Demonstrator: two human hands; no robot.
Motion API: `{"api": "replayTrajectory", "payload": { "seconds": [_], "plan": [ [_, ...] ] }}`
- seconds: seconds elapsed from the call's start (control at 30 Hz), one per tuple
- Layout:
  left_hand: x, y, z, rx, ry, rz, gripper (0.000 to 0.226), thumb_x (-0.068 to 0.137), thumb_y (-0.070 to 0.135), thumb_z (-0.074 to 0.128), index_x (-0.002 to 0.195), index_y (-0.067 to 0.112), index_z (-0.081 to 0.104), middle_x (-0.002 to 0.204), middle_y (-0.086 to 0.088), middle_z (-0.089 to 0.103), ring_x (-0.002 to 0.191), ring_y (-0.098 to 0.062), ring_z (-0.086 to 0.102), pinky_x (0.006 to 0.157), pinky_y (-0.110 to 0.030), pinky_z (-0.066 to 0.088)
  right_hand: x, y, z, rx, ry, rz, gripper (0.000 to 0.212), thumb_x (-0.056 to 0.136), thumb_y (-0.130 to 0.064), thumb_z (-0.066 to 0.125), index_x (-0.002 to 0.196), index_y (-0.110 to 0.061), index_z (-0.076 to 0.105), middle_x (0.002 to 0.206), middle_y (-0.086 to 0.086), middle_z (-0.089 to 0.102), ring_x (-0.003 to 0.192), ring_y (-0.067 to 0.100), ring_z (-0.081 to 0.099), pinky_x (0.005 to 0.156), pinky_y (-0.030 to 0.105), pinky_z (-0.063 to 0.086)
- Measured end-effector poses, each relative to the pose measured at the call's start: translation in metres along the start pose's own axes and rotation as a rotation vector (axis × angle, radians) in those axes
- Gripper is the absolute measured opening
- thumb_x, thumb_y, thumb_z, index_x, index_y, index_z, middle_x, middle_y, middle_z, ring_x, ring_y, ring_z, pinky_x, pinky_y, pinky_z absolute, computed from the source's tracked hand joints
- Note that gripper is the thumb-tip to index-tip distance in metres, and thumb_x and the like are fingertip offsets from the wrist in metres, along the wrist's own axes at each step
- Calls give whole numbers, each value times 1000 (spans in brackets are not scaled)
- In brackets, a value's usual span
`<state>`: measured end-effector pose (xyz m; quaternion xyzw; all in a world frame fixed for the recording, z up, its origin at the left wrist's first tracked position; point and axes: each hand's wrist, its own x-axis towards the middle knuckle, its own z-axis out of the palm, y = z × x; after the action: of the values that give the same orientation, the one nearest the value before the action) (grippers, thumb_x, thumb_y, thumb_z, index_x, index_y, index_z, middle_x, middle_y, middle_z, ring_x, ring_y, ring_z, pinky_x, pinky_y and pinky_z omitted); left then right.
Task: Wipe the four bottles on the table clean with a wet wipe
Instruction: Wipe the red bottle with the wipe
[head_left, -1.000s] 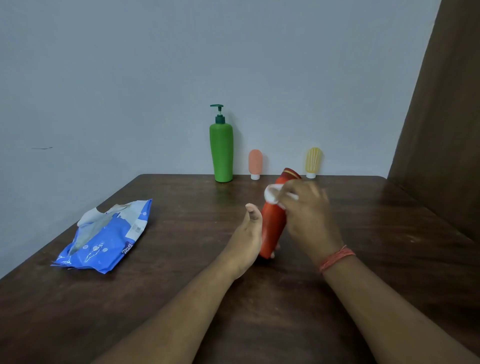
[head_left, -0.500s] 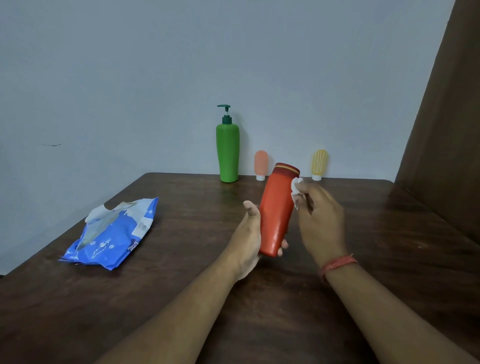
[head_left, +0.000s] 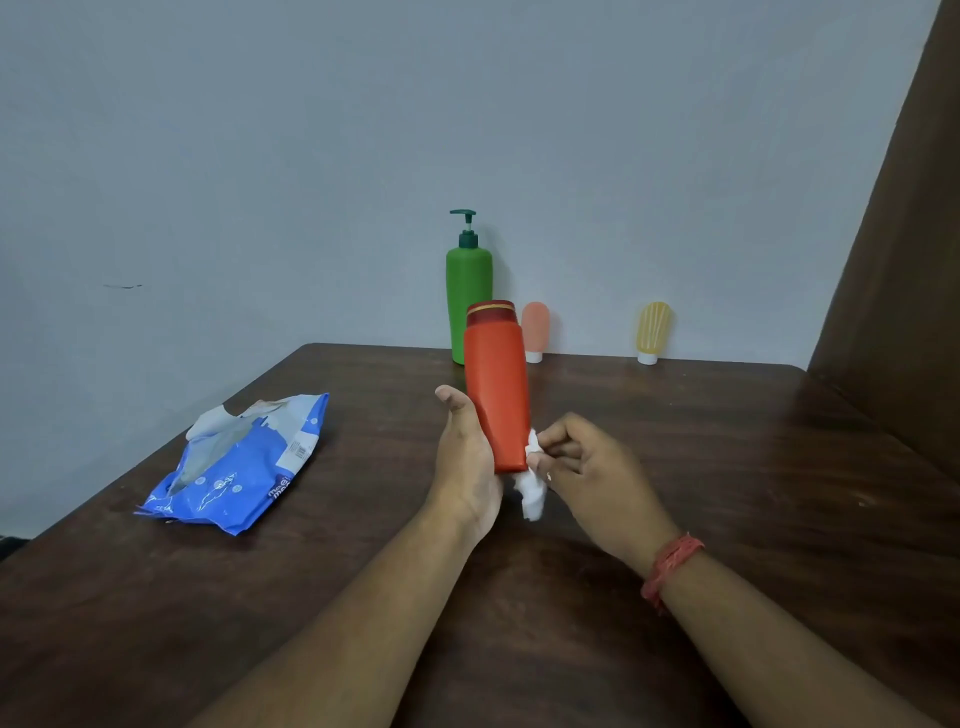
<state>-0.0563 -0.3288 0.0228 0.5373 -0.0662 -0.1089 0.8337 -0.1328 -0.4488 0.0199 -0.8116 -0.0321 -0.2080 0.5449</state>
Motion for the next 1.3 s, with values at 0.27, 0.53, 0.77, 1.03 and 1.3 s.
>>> {"api": "replayTrajectory", "payload": {
  "seconds": [0.27,0.53,0.77,1.03,1.3],
  "plan": [
    [-4,-5,-3,430,-141,181,109,65,99,11,148,33,36,134,0,62,121,-17,62,109,-44,47,4,4,-15,140,59,65,12,85,-5,74,88,-13,65,89,10,74,87,27,72,78,44,61],
    [-8,7,-12,846,-435,212,77,89,49,65,145,34,14,129,17,47,111,6,53,79,-5,46,7,7,-21,74,209,-12,20,88,-1,69,83,-21,65,86,0,73,83,15,71,69,30,61],
    [4,-3,-13,1034,-399,177,93,85,34,79,153,26,16,146,7,45,125,-8,46,100,-24,38,8,11,-27,-12,189,39,20,89,-7,70,82,-24,64,91,-3,71,87,12,70,70,29,60],
    [5,-14,-10,1126,-259,238,86,77,43,84,142,26,32,134,6,54,123,-16,53,107,-41,46,10,12,-30,-6,203,28,20,89,-5,69,81,-22,63,90,-1,71,89,15,69,76,30,59],
    [-7,-16,-11,1157,-168,247,74,76,43,85,129,30,36,126,9,55,118,-16,55,101,-41,51,7,14,-35,-10,183,34,17,90,-8,69,83,-22,63,89,-2,71,86,12,69,72,26,59]
  ]
}}
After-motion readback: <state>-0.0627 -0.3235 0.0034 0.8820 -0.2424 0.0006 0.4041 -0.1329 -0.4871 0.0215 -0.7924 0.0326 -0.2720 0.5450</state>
